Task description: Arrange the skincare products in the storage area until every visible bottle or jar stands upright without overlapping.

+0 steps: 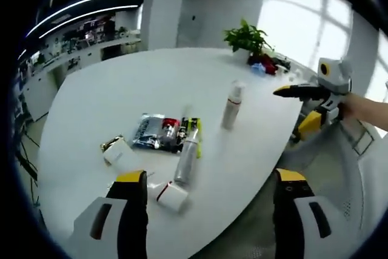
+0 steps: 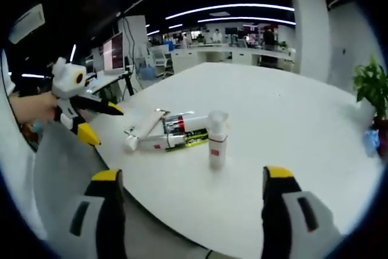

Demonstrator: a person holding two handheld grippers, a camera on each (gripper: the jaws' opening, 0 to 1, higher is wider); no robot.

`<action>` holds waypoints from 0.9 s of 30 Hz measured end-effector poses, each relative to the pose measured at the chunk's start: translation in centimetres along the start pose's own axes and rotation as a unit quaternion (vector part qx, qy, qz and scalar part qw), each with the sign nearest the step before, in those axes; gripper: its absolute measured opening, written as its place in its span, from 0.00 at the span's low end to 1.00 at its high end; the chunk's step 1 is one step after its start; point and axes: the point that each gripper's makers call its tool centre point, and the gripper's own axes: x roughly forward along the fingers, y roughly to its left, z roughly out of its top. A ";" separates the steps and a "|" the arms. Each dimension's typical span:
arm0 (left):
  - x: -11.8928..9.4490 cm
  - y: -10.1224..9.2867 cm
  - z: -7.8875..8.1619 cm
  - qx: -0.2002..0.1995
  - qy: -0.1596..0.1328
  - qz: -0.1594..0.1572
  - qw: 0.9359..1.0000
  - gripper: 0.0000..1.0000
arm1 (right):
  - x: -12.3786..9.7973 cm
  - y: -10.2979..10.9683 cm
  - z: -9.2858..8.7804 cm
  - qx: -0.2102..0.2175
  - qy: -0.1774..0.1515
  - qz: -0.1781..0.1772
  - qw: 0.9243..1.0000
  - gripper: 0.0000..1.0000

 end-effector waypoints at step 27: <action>-3.1 0.9 -0.4 -0.022 -0.012 0.043 0.999 0.97 | -1.7 -0.2 -0.4 0.010 -0.004 -0.006 1.000 0.94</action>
